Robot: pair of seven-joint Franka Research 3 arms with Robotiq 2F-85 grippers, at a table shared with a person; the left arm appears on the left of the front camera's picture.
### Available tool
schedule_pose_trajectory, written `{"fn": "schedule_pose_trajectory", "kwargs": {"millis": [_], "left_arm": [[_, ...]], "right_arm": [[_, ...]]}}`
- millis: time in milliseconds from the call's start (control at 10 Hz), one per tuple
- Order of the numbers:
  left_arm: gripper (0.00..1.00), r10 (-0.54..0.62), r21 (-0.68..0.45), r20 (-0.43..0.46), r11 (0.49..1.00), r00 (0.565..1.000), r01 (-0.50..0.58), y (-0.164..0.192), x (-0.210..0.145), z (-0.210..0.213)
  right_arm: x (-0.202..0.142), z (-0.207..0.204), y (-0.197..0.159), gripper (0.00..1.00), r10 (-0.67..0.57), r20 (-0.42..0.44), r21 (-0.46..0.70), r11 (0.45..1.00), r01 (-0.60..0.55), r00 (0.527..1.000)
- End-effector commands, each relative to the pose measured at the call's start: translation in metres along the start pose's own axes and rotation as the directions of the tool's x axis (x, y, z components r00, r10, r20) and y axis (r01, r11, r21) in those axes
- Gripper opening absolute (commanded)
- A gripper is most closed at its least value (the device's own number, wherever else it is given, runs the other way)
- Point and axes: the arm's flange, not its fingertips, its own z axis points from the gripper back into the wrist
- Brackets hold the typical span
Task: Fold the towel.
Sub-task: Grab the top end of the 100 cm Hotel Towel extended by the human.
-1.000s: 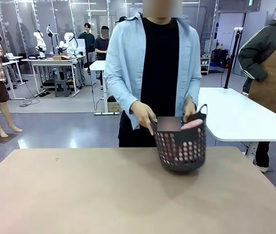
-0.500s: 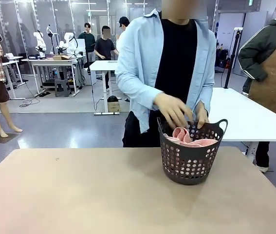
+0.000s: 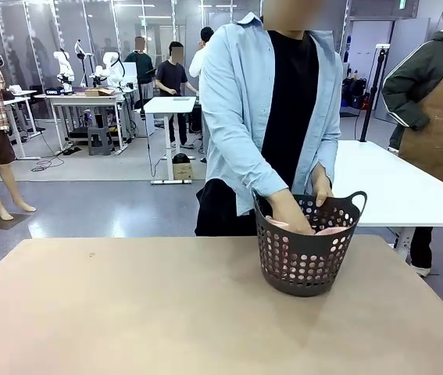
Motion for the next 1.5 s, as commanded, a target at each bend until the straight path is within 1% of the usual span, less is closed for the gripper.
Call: {"fn": "schedule_pose_trajectory", "kwargs": {"millis": [0,1400], "left_arm": [[1.0,0.002,0.001,-0.01,1.0,1.0,-0.002,0.0001,-0.0012,0.0012],[1.0,0.002,0.001,-0.01,1.0,1.0,-0.002,0.0001,-0.0012,0.0012]], "right_arm": [[0.0015,-0.0005,0.0014,1.0,-0.002,0.005,0.008,1.0,0.002,1.0],[0.0015,-0.0005,0.0014,1.0,-0.002,0.005,0.008,1.0,0.002,1.0]]}}
